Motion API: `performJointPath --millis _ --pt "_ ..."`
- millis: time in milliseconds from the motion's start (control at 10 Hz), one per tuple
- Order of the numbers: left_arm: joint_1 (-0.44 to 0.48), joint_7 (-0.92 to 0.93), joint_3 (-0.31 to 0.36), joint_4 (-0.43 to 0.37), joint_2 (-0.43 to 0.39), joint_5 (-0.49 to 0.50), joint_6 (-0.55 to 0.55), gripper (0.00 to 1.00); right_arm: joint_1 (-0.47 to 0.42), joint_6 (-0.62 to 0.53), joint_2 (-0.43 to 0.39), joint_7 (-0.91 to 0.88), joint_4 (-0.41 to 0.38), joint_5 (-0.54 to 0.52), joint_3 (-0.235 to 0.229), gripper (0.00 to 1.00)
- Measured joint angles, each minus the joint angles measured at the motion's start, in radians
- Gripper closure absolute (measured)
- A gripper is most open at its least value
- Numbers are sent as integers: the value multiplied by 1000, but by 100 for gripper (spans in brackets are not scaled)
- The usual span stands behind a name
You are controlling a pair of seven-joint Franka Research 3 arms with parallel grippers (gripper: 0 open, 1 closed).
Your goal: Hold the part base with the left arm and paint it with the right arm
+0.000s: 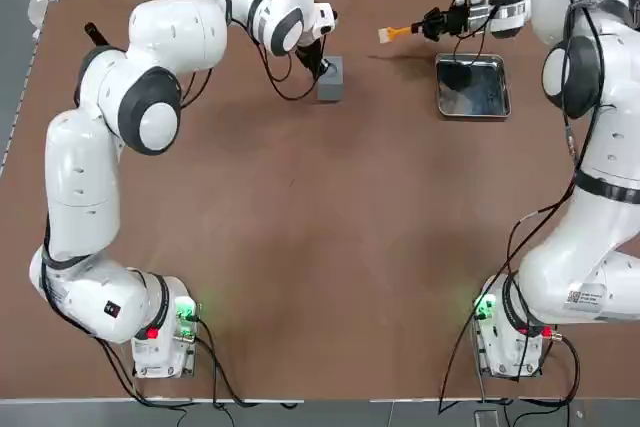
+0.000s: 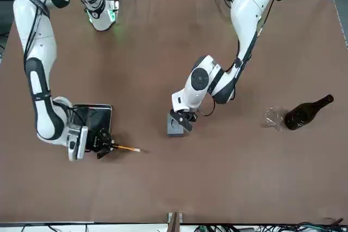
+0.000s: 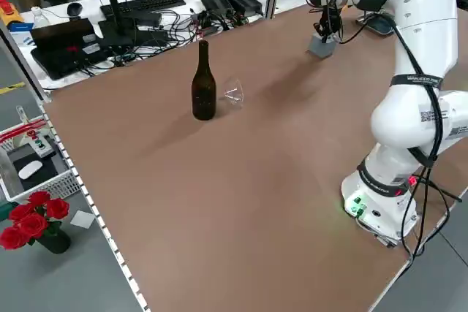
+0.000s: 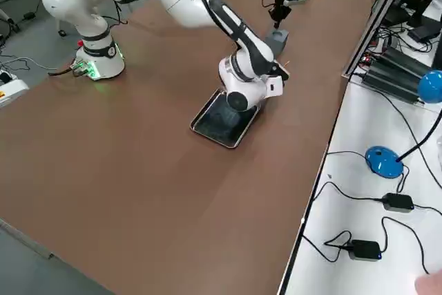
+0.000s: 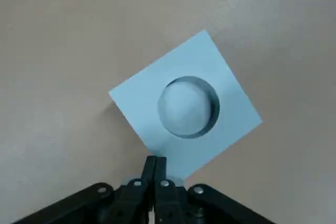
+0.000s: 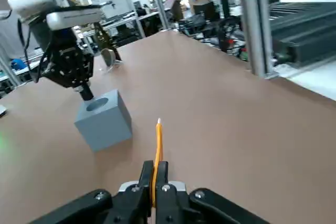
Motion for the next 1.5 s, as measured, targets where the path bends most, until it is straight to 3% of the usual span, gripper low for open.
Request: performJointPath --millis 200,500,1500 --pt "0 0 0 0 0 0 0 95 22 1 25 -109 2 6 25 96" --pt "0 0 0 0 0 0 0 95 42 23 80 -260 3 103 75 96" --pt "0 0 0 0 0 0 0 95 67 55 139 -365 -2 138 127 96"
